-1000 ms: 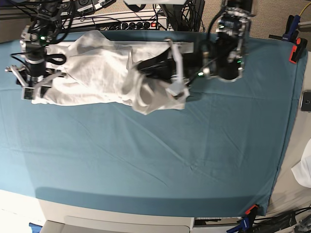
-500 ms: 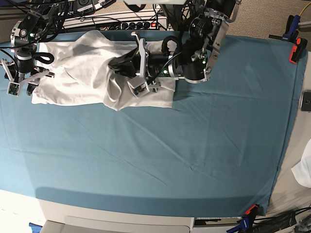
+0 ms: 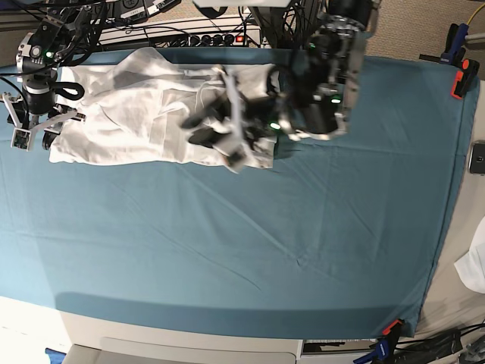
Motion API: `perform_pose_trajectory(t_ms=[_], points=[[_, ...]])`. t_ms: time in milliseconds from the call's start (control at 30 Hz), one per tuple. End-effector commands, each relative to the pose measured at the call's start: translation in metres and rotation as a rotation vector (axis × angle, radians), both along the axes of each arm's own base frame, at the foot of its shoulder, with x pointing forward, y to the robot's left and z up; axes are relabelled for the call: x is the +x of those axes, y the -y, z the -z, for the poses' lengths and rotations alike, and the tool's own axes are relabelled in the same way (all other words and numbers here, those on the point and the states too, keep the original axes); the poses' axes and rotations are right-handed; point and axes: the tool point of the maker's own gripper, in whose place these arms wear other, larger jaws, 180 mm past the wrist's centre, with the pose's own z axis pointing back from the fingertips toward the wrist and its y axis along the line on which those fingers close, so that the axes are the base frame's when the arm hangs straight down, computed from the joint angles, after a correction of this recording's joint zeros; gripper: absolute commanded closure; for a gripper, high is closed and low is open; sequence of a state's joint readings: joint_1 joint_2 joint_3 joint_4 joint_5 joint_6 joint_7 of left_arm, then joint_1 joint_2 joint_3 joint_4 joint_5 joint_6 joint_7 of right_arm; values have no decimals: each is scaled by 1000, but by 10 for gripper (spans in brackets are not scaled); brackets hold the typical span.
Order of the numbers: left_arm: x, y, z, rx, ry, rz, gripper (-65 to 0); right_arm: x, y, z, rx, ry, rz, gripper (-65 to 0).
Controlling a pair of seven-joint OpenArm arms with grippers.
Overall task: Fold the T-shirt properly
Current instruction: 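Grasp the hem end with the left gripper and fold it toward the right gripper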
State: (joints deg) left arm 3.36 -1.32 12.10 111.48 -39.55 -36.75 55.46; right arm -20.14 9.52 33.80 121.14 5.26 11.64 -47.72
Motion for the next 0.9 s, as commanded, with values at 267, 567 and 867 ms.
perform_pose_trajectory(t_ms=[267, 567, 867], points=[[8, -68, 30, 59, -125, -251, 0, 7, -2, -16, -8, 66, -27, -247], [1, -69, 59, 150, -174, -353, 0, 10, -6, -16, 5, 74, -47, -247], [-30, 1, 59, 162, -172, -219, 0, 11, -8, -16, 21, 83, -54, -247]])
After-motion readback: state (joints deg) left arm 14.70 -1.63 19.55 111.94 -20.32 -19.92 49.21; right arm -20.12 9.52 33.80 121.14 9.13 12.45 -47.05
